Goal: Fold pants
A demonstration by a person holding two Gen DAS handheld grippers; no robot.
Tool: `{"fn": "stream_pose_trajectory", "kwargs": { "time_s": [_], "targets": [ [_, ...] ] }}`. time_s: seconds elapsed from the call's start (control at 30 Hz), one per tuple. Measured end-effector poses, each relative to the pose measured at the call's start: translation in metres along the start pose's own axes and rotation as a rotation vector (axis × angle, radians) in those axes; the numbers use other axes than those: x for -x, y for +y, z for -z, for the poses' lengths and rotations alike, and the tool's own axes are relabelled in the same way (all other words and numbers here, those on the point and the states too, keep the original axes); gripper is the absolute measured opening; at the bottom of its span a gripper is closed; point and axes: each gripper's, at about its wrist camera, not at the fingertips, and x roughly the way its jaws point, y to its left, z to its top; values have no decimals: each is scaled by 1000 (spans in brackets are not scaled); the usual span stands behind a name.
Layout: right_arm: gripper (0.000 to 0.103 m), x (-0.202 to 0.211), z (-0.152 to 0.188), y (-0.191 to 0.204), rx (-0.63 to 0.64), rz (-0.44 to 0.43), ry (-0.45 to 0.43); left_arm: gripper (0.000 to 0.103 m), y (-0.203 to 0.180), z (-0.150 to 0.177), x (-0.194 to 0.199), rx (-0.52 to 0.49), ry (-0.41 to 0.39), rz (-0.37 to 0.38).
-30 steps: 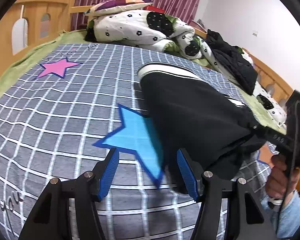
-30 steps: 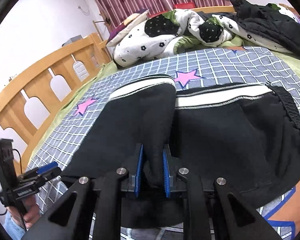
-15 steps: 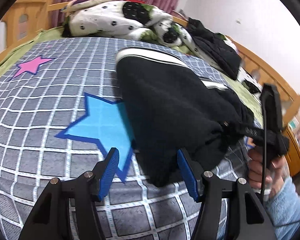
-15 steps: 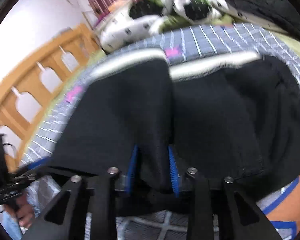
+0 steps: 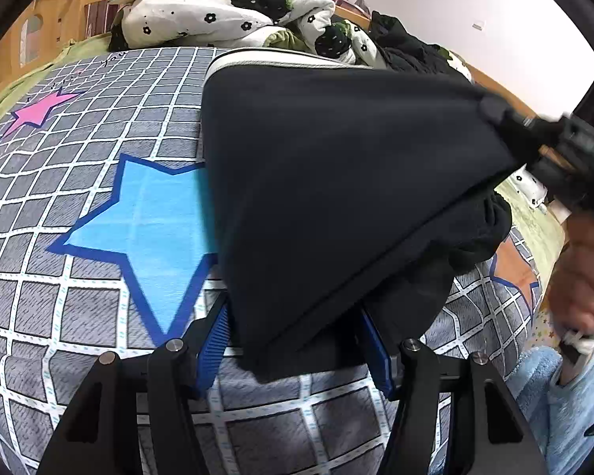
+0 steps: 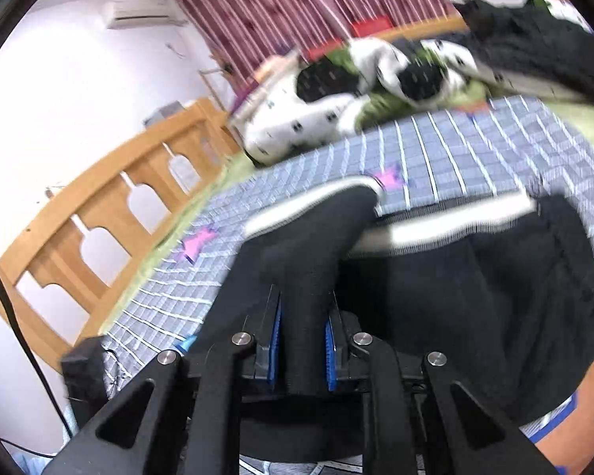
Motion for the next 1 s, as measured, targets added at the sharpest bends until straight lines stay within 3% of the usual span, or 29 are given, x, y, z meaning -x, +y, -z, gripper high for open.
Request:
{"fn": "stream_pose_trajectory", "kwargs": {
  "time_s": [0.13,0.3,0.4,0.47,0.53,0.67,0.83,0.93,0.97,1.0],
  "targets": [
    [17,21,-16,4,73,33,-58,59,-22,0,-5,-62,7,-32],
    [17,51,-32,-24,66,87,-131,57,-36,-4,0,-68,-63,-92],
    [17,76,-33,-51,29,110,-184,30,-43,-8,1,-89,-62,-12],
    [17,88,-27,-71,6,129,-201,26,-55,-8,-2,-142,-54,-43],
    [17,87,-11,-94,-5,171,-172,23,-63,-2,-3,-184,-67,-74],
    [17,63,23,-138,-106,252,-18,24,-63,4,-8,-193,-52,-71],
    [19,62,31,-135,-66,288,-23,31,-58,7,-3,-172,-22,-34],
    [25,60,29,-135,-90,309,-27,48,-59,8,-3,-158,-28,-25],
    [29,59,28,-136,-106,309,-26,47,-62,9,-9,-171,-24,-47],
    [30,60,27,-137,-124,308,-28,29,-66,10,-15,-190,-15,-65]
  ]
}}
